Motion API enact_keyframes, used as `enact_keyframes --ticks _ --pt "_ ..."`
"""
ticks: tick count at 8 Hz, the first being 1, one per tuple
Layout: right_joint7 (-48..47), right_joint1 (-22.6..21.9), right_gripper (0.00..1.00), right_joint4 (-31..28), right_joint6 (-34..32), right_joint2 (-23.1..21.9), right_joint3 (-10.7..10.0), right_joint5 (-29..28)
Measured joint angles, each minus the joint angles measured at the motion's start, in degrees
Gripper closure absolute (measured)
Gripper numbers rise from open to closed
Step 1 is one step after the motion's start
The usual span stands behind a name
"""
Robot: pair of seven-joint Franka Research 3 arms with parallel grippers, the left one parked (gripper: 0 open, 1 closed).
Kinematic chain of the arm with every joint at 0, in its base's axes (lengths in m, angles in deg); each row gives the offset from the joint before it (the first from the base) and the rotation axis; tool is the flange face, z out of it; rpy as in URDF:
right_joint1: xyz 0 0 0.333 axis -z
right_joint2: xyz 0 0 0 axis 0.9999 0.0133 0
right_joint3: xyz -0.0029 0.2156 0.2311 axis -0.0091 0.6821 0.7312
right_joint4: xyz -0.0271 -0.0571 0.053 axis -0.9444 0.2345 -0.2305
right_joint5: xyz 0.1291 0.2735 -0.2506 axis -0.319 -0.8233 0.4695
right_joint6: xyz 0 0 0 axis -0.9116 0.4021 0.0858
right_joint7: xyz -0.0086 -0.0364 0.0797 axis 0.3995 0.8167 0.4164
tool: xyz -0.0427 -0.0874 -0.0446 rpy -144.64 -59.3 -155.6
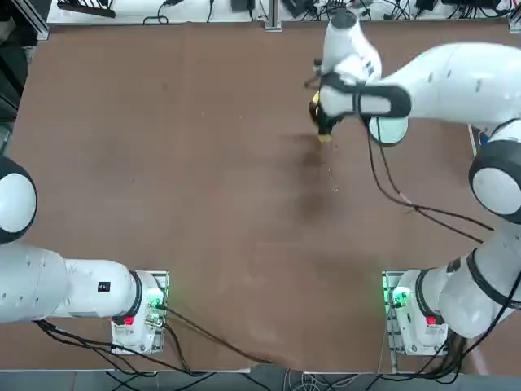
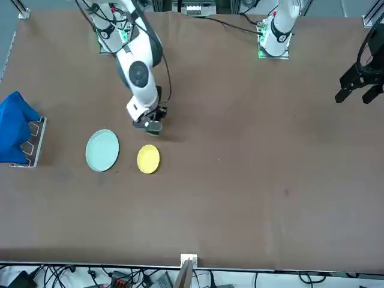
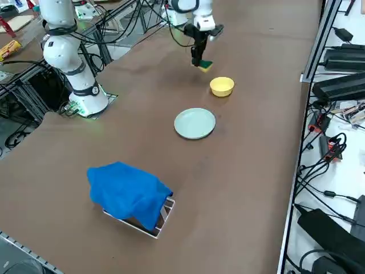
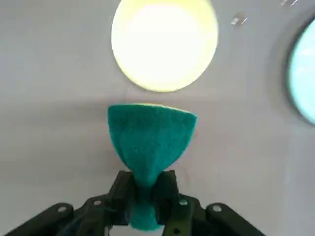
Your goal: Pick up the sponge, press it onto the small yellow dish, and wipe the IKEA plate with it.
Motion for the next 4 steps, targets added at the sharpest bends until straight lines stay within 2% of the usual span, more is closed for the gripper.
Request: enact_keyframes --ticks 2,4 --pt "6.8 4.3 0.75 6.4 -5.5 1.4 -0.1 -0.8" --pt "12.7 7.4 0.75 12.4 -9.1 5.1 -0.1 -5.3"
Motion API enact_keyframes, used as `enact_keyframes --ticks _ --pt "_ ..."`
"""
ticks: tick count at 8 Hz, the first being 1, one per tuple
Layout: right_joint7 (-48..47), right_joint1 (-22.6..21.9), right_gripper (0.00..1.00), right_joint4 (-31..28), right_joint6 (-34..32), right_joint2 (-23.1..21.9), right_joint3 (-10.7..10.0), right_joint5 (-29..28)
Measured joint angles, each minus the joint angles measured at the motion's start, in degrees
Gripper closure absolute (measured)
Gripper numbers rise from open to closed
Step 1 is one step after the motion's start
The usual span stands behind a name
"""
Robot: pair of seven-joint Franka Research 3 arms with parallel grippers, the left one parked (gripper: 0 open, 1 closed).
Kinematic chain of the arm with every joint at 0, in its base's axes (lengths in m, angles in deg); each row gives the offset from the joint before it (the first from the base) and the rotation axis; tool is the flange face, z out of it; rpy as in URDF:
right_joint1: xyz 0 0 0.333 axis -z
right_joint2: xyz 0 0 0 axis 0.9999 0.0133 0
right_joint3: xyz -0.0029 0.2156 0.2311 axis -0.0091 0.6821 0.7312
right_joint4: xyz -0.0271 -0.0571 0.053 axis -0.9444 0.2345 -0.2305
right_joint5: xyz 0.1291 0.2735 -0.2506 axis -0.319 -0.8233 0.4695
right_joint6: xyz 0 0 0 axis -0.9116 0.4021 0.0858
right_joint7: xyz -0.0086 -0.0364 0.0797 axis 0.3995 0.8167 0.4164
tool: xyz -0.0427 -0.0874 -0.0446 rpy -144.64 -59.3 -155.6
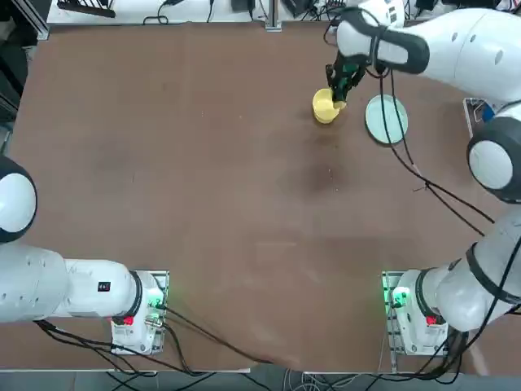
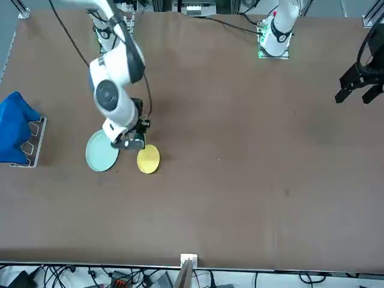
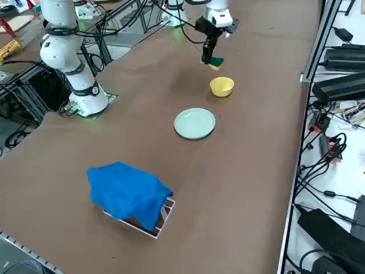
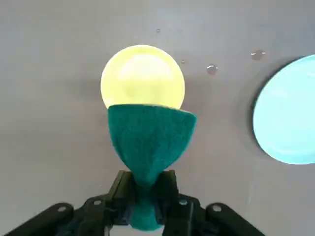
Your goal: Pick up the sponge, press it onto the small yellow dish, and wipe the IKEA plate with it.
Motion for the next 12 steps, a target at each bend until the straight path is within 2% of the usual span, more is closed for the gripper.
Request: enact_keyframes --ticks 3,5,12 --pt "5.2 1.9 0.74 7.0 -3.2 7.5 0.0 -4.7" --pt "7.9 2.1 0.74 8.6 -3.3 11.6 0.0 -6.1" --pt "10.4 2.9 0.71 14.0 -3.2 19.8 0.0 -6.5"
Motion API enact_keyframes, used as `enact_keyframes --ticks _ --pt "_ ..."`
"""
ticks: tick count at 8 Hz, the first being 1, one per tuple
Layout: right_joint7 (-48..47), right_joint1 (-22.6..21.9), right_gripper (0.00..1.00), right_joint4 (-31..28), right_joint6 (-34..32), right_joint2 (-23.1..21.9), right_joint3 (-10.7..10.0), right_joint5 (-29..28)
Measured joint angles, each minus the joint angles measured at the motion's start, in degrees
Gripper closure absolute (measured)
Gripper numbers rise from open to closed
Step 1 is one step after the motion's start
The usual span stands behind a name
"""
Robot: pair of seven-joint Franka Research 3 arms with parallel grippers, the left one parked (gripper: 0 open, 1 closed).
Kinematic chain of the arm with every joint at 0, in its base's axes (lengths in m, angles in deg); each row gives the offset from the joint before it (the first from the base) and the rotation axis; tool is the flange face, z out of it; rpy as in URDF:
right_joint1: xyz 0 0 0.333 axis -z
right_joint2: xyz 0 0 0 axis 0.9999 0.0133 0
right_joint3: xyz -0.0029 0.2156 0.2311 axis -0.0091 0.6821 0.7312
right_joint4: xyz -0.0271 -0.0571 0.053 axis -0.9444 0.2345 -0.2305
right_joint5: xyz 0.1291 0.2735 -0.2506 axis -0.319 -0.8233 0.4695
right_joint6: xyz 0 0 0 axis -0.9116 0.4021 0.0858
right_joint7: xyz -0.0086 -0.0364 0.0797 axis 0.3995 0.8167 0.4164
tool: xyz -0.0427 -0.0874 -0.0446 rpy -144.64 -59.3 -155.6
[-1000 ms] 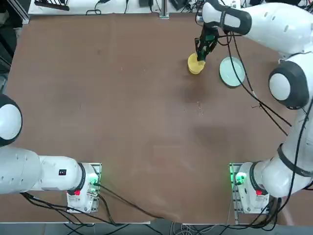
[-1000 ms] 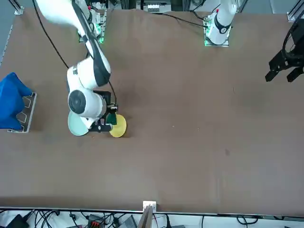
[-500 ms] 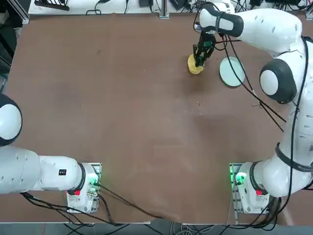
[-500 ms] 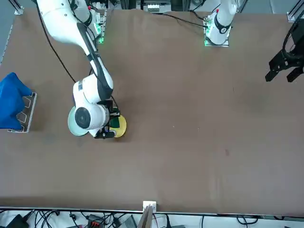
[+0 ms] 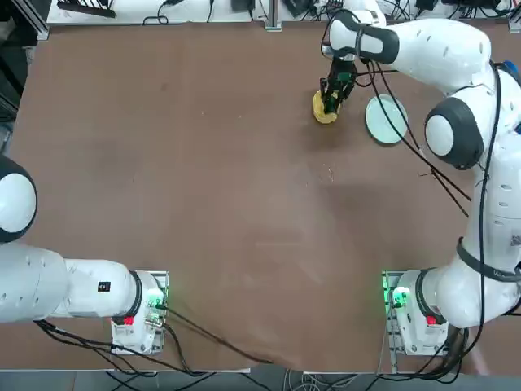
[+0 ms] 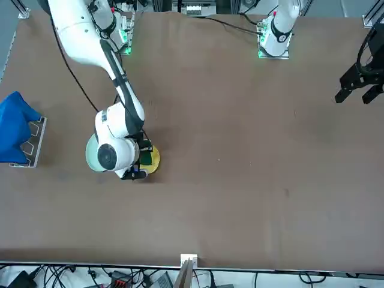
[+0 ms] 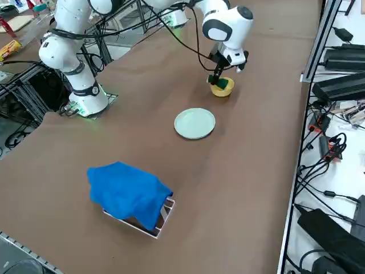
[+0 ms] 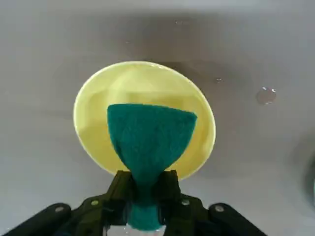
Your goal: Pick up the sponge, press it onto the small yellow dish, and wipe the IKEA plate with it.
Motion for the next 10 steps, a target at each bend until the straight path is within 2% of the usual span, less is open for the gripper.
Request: enact_keyframes --ticks 3,10 --pt "0.5 0.1 0.71 0.8 0.9 1.7 0.0 -0.1" --pt "2.5 0.6 0.71 1.3 1.5 2.2 0.1 -0.3"
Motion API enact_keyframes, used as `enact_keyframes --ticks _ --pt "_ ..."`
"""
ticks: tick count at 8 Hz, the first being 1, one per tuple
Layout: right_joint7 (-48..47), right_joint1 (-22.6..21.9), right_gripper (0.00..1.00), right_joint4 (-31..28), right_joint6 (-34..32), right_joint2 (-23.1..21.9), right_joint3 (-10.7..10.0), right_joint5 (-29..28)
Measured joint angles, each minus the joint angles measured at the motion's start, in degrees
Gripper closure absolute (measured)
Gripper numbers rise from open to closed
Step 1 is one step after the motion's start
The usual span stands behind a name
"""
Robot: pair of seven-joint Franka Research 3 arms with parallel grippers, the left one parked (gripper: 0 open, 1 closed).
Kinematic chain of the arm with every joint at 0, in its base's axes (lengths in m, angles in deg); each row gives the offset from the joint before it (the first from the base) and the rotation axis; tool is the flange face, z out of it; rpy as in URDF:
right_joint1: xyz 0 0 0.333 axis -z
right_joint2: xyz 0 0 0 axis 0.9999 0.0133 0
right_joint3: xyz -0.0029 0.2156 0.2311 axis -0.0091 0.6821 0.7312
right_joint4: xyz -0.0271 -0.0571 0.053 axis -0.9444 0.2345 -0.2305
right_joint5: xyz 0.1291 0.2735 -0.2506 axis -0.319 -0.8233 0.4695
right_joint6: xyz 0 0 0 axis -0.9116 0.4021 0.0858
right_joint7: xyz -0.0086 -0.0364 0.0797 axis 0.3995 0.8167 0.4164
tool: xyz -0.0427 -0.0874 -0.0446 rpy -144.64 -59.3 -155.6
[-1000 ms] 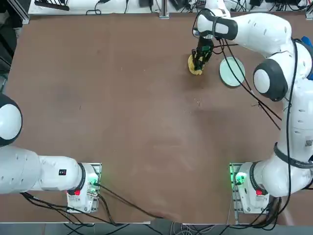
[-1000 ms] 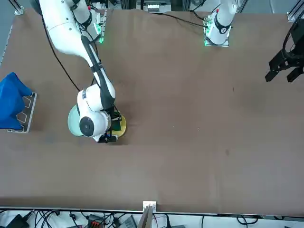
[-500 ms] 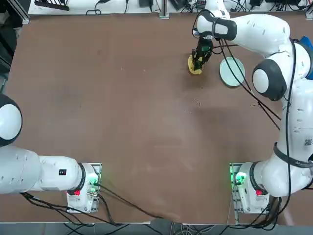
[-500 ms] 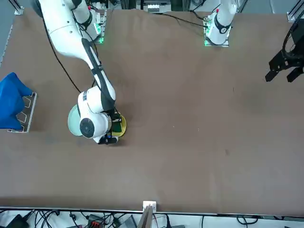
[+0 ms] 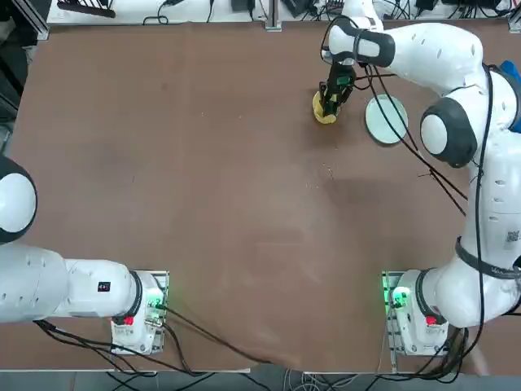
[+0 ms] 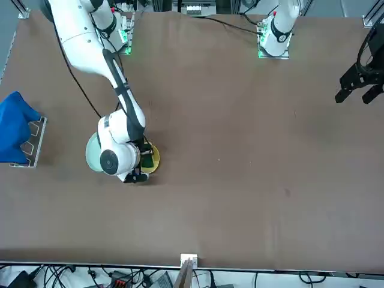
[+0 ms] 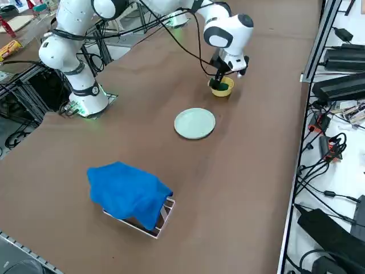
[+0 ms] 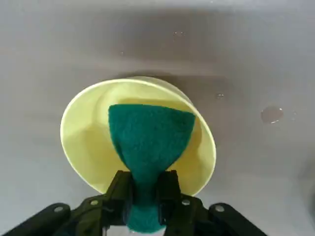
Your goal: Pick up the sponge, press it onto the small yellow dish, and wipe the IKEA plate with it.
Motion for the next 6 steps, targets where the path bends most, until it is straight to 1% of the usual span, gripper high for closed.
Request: enact_keyframes --ticks 4,6 --pt "0.3 0.1 0.72 3.7 -0.1 -0.1 0.0 0.0" --pt "0.3 0.2 0.72 4.8 -0.4 -2.6 0.0 0.0"
